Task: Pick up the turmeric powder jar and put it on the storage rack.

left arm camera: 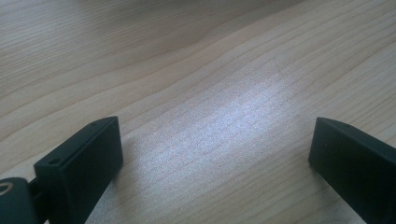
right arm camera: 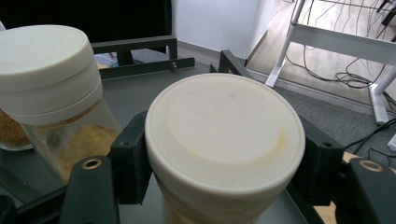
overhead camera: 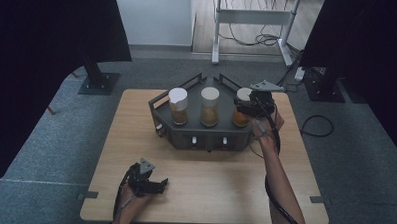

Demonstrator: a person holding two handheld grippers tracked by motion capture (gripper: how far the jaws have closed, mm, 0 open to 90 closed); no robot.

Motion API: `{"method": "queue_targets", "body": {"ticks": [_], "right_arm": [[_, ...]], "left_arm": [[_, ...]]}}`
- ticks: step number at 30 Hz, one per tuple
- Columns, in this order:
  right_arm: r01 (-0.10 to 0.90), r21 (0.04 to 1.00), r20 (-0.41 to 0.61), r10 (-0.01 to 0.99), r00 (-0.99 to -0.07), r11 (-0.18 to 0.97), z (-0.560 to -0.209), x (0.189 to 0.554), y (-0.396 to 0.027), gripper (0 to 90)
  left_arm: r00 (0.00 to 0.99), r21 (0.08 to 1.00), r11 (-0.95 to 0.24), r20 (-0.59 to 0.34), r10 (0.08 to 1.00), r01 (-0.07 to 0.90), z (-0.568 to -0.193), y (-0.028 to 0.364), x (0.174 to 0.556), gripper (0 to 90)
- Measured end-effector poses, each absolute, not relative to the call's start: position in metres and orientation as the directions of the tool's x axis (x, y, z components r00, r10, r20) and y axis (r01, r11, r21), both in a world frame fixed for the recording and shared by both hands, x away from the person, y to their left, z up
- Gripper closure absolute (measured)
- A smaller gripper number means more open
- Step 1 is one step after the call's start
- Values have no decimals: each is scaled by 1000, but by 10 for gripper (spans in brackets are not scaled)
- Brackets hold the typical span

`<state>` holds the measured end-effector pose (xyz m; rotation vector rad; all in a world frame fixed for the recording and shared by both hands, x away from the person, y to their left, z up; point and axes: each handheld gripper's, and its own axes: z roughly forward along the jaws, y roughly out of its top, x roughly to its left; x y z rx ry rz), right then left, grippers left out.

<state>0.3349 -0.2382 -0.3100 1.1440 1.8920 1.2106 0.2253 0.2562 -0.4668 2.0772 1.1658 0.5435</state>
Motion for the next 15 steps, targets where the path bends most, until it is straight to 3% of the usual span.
{"method": "queue_targets", "body": {"ticks": [5,15], "right_arm": [[333,918,-50,895,-444,216,-310,334,-238,323],[332,915,-60,888,-455,231,-315,336,-239,180]], "left_arm": [[511,734,-364,27,859,573,-467,256,225,23],[511,734,-364,27,859,573,-467,256,225,24]]}}
